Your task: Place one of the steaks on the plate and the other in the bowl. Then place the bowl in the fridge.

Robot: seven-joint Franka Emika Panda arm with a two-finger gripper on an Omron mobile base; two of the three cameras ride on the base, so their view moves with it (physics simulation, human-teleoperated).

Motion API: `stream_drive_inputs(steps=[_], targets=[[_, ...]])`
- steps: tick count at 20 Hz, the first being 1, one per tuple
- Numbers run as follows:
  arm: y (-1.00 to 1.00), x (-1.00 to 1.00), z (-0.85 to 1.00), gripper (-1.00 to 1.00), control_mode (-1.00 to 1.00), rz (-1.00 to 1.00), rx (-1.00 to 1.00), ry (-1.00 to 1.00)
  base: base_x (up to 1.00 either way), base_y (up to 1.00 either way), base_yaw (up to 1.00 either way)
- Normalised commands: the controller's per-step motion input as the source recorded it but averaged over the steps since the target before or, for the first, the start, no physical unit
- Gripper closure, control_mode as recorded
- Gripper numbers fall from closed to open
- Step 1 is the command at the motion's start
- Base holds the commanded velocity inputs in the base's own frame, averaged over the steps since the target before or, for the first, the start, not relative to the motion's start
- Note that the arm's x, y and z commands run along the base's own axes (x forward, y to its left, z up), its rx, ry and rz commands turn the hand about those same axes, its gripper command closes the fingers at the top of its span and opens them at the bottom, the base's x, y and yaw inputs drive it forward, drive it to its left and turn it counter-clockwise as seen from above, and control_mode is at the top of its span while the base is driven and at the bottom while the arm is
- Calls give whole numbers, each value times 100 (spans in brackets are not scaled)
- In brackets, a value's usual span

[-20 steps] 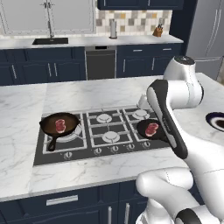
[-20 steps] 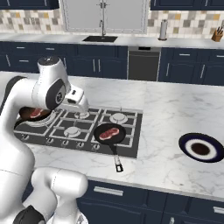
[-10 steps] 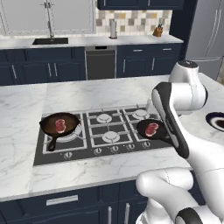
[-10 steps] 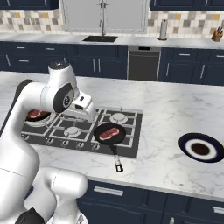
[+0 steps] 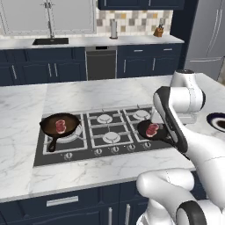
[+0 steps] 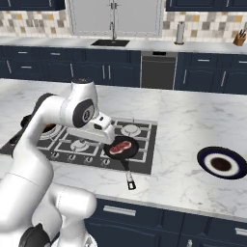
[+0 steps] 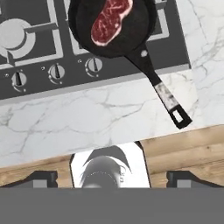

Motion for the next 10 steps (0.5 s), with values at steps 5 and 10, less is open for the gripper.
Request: stream_drive_inputs(steps=[5,10], targets=[[-15,31,-33,-100,-100,0,0,14,0,0,0],[-11,50,-24,-100,-100,-1,0,9,0,0,0]])
